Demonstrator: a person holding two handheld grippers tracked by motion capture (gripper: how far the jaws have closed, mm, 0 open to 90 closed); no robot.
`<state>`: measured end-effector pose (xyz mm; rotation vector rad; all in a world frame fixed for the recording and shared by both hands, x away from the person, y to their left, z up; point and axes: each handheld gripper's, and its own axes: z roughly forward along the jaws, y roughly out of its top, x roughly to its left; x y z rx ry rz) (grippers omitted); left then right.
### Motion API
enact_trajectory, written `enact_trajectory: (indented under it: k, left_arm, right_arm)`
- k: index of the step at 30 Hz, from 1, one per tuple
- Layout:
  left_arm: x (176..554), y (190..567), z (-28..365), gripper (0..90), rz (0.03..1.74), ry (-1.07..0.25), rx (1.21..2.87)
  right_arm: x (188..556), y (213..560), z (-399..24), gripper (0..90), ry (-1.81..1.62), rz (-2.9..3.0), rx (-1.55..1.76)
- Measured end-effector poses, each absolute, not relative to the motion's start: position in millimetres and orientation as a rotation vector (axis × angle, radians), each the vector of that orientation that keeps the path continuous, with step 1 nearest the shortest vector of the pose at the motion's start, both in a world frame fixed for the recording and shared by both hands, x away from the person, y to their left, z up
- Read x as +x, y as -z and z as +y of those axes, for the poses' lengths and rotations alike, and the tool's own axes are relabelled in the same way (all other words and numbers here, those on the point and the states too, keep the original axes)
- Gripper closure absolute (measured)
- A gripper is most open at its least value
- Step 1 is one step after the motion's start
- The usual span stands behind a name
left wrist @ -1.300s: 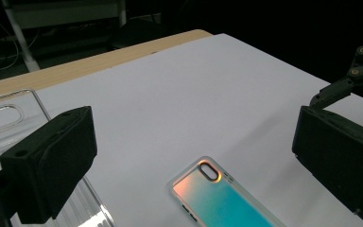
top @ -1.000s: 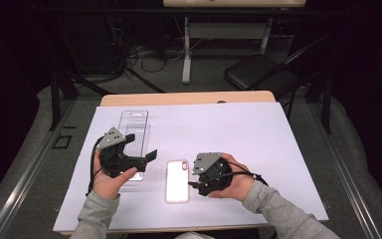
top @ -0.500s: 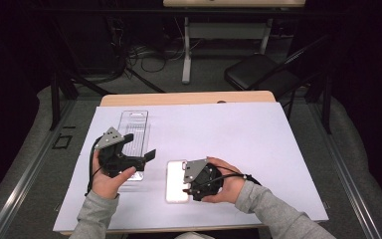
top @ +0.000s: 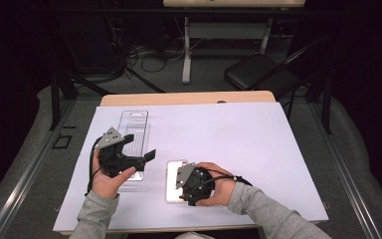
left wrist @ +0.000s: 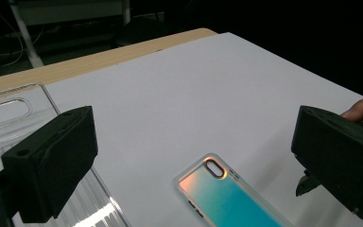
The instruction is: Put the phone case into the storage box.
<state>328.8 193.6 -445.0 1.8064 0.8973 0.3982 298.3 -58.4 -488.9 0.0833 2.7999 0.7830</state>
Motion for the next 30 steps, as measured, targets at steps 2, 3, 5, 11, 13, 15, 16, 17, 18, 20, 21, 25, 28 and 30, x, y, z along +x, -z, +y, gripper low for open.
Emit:
enact_trajectory:
  k: [2, 3, 5, 11, 13, 15, 16, 17, 18, 20, 21, 25, 28, 30]
  left_arm:
    - [329, 445, 194, 1.4, 0.898, -0.399, 1.806]
    - [329, 445, 194, 1.5, 0.898, -0.399, 1.806]
    - [329, 445, 194, 1.5, 0.897, -0.4, 1.805]
    - [329, 445, 195, 1.6, 0.9, -0.4, 1.804]
    - [329, 445, 195, 1.6, 0.901, -0.401, 1.804]
    - [329, 445, 195, 1.6, 0.901, -0.4, 1.804]
    - [329, 445, 195, 1.6, 0.901, -0.401, 1.804]
    - [329, 445, 194, 1.6, 0.901, -0.402, 1.805]
    - [329, 445, 195, 1.6, 0.901, -0.403, 1.806]
    - [329, 445, 195, 1.6, 0.901, -0.405, 1.807]
    - [329, 445, 195, 1.7, 0.901, -0.405, 1.807]
    - [329, 445, 194, 1.7, 0.901, -0.406, 1.809]
    - [329, 446, 195, 1.7, 0.903, -0.406, 1.808]
    - [329, 446, 195, 1.7, 0.903, -0.406, 1.809]
  right_arm:
    - [297, 490, -57, 43.5, -0.779, 2.805, 0.077]
    - [297, 491, -56, 44.2, -0.773, 2.806, 0.072]
    - [295, 493, -55, 46.4, -0.755, 2.813, 0.05]
    - [294, 496, -54, 53.2, -0.732, 2.826, 0.018]
    - [294, 498, -54, 55.8, -0.734, 2.83, 0.012]
    - [294, 500, -54, 57.9, -0.722, 2.838, 0.01]
    - [294, 501, -54, 58.4, -0.723, 2.842, 0.006]
    - [294, 502, -53, 60.0, -0.722, 2.843, 0.004]
    - [293, 502, -53, 61.4, -0.715, 2.849, -0.001]
    - [293, 505, -53, 63.4, -0.715, 2.852, -0.012]
    - [292, 505, -53, 64.4, -0.712, 2.855, -0.01]
    - [292, 511, -52, 68.0, -0.703, 2.86, -0.018]
    - [291, 515, -51, 69.9, -0.704, 2.859, -0.023]
    - [291, 517, -50, 71.5, -0.706, 2.858, -0.028]
